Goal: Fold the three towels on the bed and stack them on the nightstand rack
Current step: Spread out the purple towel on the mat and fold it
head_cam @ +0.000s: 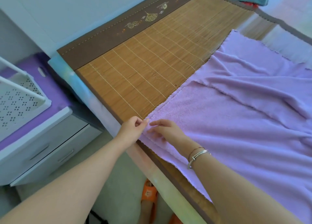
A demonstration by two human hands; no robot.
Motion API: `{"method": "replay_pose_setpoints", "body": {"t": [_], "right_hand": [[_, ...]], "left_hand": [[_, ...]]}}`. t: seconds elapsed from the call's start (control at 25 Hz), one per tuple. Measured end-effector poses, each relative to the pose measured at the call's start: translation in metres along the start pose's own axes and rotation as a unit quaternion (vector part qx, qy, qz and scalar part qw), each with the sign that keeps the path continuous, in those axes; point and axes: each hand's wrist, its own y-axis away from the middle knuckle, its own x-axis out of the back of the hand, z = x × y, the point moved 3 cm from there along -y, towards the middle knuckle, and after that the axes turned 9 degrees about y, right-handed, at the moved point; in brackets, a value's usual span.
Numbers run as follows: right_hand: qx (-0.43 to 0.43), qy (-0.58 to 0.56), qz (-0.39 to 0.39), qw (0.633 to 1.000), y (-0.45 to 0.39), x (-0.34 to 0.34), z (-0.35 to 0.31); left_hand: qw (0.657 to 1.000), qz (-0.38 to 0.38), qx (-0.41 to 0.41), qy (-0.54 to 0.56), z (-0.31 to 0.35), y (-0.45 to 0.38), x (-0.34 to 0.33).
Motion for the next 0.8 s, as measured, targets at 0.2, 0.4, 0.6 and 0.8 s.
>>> {"method": "replay_pose_setpoints", "body": {"t": [0.2, 0.4, 0.6, 0.8], "right_hand": [[0.123, 0.335, 0.200, 0.913, 0.053, 0.019, 0.061], [0.091, 0.601, 0.243, 0.756, 0.088, 0.031, 0.112], [0.041, 0.539, 0.307, 0.783, 0.106, 0.049, 0.124], [0.193, 0.545, 0.231, 0.783, 0.129, 0.037, 0.102]], "left_hand": [[0.989, 0.013, -0.023, -0.144, 0.002, 0.006, -0.013], [0.994, 0.020, 0.019, -0.110, 0.006, 0.006, -0.006], [0.999, -0.002, 0.040, -0.037, 0.004, 0.005, 0.009], [0.999, 0.006, 0.021, -0.048, 0.006, 0.003, 0.026]]}}
